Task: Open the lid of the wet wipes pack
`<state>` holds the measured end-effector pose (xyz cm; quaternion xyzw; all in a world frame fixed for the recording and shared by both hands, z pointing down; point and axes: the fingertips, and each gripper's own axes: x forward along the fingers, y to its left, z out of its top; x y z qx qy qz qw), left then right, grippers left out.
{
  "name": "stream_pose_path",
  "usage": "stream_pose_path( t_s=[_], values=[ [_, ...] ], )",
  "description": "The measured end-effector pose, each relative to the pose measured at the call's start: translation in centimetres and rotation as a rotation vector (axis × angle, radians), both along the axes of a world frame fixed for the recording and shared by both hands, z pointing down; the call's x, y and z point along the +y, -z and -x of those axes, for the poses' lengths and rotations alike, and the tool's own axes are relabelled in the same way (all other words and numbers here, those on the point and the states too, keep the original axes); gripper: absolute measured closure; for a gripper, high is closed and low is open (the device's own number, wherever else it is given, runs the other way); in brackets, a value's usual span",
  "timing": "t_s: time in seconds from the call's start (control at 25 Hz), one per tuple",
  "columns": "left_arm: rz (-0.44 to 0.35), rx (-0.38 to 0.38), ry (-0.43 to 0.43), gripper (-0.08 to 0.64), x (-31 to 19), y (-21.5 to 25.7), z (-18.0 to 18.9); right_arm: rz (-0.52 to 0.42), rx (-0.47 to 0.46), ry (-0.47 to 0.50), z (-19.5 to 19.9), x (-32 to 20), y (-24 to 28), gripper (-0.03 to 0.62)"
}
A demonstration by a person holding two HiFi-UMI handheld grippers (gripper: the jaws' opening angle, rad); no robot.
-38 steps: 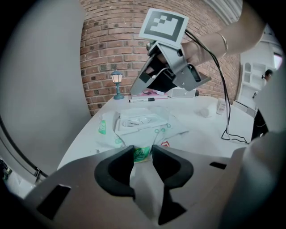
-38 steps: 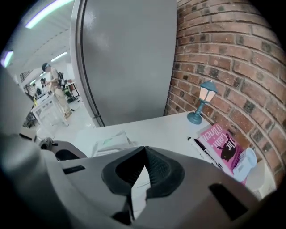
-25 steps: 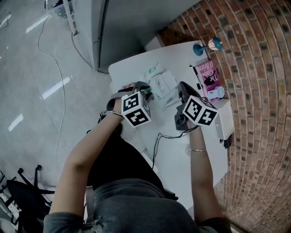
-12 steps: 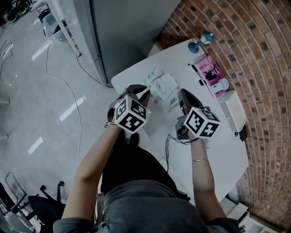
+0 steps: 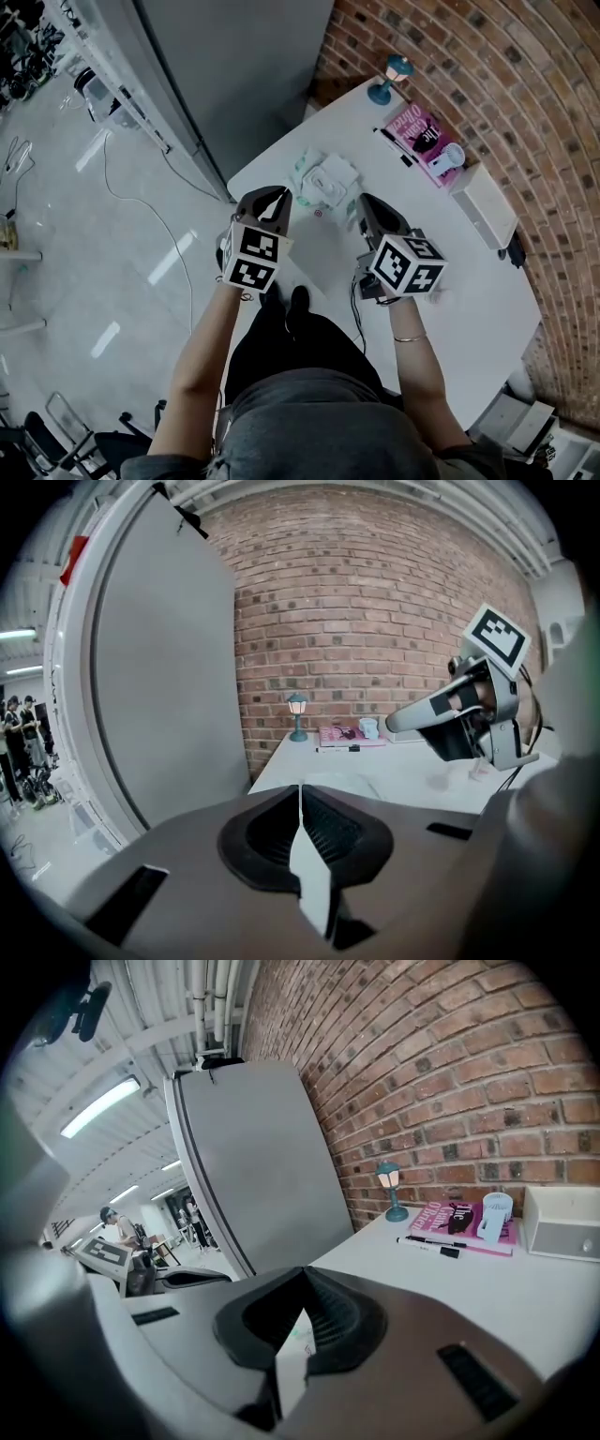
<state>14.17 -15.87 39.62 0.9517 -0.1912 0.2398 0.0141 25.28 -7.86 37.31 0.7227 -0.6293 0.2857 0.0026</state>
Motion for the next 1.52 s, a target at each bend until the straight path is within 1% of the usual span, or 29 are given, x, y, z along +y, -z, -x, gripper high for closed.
stream_pose_path(
  t_s=[0.2, 0.36, 0.56, 0.8, 0.92, 1.32, 1.52],
  values=[
    [0.031, 0.069, 0.050, 0.531, -0.8, 1.3, 1.0, -0.038, 0.007, -0.021, 0.3, 0.6, 0.5, 0.588],
    [0.033, 0.084, 0.081, 0.531, -0.9, 1.5, 1.7, -0.052, 0.020, -0.025, 0.4, 1.4, 0.7, 0.589],
    [0.086, 0.132, 0.130, 0.531, -1.2, 1.8, 2.7, -0.048, 0.073, -0.013, 0.8, 1.7, 1.1, 0.589],
    [0.111, 0.153, 0.155, 0.531, -1.2, 1.8, 3.5, -0.014, 0.168, 0.000, 1.3, 2.1, 0.6, 0.591],
    [0.119, 0.162, 0.159, 0.531, -1.2, 1.8, 3.6, 0.002, 0.199, -0.006, 1.5, 2.2, 0.4, 0.591],
    [0.135, 0.174, 0.166, 0.531, -1.6, 1.9, 3.7, 0.026, 0.207, -0.004, 2.2, 2.1, -0.4, 0.591],
    [0.149, 0.171, 0.157, 0.531, -1.5, 1.6, 3.5, 0.033, 0.206, -0.012, 2.1, 2.1, -0.6, 0.591]
  ],
)
